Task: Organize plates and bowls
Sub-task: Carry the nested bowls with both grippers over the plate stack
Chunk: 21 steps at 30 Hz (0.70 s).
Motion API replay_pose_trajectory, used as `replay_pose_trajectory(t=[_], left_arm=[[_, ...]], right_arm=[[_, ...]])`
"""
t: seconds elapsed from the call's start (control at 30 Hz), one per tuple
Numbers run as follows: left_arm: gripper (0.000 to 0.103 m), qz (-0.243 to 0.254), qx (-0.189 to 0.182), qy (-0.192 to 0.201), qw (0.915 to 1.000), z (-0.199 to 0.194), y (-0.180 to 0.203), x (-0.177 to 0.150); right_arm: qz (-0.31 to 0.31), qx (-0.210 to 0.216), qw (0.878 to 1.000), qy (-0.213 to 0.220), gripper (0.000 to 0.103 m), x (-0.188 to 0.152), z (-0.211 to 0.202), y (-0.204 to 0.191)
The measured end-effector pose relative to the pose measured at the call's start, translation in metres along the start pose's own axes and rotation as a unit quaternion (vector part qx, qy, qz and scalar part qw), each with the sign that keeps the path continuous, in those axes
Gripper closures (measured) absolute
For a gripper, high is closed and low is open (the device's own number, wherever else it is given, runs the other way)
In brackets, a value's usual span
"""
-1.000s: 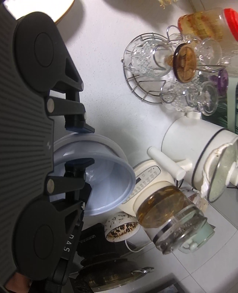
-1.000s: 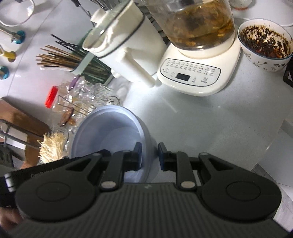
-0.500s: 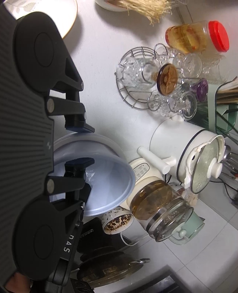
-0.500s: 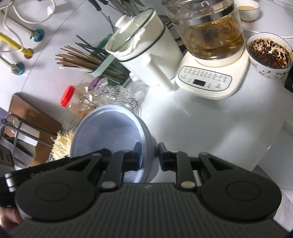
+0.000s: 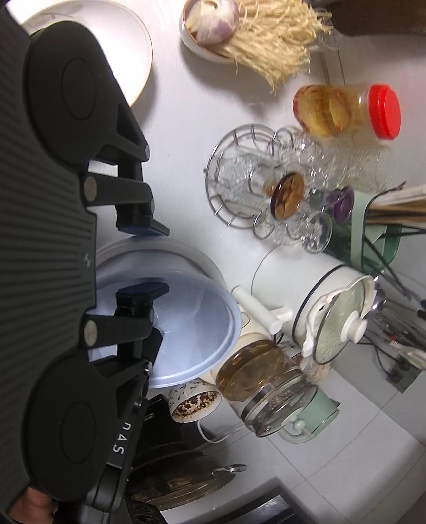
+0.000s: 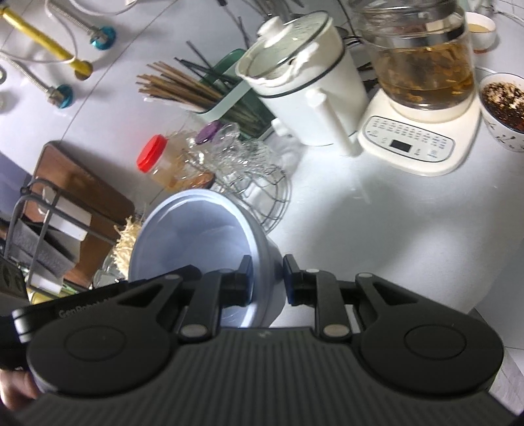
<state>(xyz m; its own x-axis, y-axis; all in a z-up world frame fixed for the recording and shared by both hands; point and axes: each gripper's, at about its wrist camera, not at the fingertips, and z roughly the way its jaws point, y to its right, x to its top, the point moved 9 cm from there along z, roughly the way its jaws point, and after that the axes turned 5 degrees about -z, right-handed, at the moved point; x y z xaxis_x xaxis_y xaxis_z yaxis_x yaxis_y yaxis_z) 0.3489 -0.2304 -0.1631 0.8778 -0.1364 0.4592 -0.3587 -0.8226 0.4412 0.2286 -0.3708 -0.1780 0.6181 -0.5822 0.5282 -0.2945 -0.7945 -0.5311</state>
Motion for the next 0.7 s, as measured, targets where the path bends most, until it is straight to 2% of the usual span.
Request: replay_pose_trajectory(t=[0.43, 0.7], left_arm=[[0.07, -0.053, 0.023, 0.029, 0.9979, -0.037, -0.055, -0.002], [0.07, -0.092, 0.043, 0.054, 0.9933, -0.062, -0.097, -0.008]], right_arm=[[-0.047, 0.026, 0.998, -0.035, 0.081, -0.011, 0.024, -0.053], [-0.086, 0.048, 0.993, -0.064, 0.081, -0.024, 0.043, -0.093]])
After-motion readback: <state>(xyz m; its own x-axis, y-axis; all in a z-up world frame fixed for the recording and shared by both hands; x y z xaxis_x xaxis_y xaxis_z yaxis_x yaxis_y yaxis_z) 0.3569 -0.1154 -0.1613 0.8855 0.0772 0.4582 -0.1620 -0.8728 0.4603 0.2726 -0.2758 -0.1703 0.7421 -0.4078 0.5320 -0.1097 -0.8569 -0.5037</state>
